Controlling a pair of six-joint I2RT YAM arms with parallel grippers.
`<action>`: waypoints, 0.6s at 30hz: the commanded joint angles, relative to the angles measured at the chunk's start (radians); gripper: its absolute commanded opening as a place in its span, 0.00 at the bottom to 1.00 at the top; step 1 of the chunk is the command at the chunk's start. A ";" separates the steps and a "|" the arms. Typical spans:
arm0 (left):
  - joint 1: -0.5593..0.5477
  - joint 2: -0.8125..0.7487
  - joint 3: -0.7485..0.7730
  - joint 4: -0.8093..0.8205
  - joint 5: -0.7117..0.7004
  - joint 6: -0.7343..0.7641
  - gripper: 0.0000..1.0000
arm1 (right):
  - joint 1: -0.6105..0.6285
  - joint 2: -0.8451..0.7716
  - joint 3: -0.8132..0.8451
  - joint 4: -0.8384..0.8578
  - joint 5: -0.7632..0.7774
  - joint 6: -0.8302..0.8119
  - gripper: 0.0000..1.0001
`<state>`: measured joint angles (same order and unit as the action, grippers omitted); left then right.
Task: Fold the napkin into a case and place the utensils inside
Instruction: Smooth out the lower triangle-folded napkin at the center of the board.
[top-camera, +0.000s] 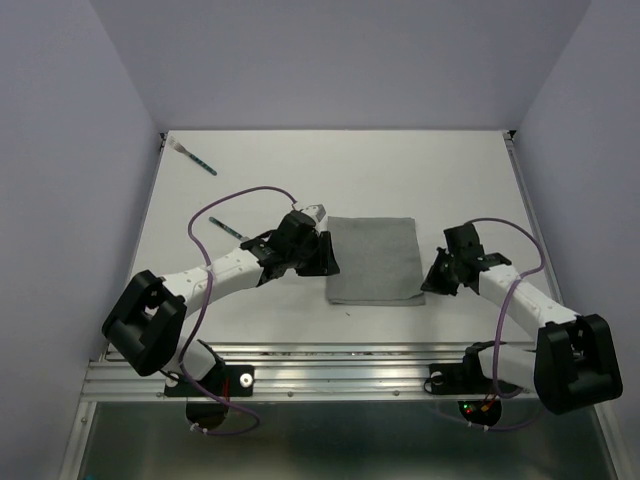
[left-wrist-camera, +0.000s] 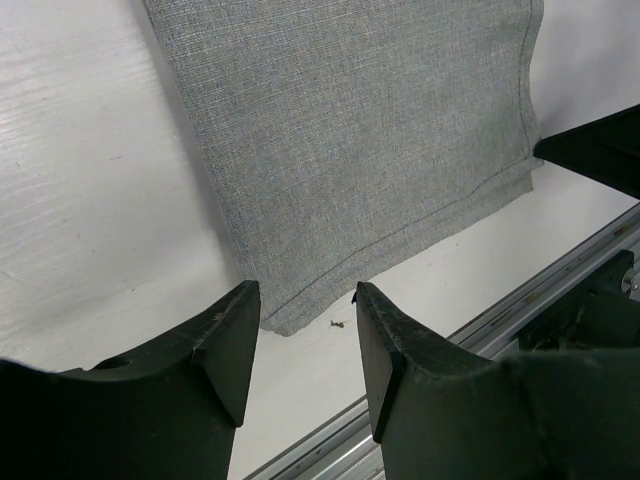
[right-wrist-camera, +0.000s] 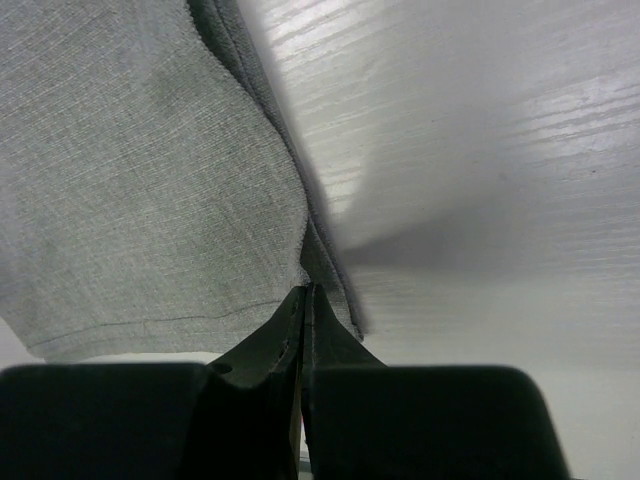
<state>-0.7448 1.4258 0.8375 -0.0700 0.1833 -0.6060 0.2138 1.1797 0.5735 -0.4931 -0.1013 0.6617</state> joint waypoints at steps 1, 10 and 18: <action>-0.001 -0.008 0.037 0.030 0.005 0.020 0.53 | 0.025 -0.028 0.060 0.001 0.006 -0.004 0.01; -0.001 -0.054 0.045 0.013 -0.039 0.009 0.54 | 0.113 0.009 0.137 0.027 0.035 0.030 0.01; -0.001 -0.070 0.022 0.009 -0.044 0.005 0.53 | 0.160 0.037 0.134 0.044 0.074 0.053 0.01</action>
<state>-0.7448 1.3991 0.8383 -0.0727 0.1539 -0.6064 0.3622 1.2369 0.6964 -0.4786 -0.0704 0.6941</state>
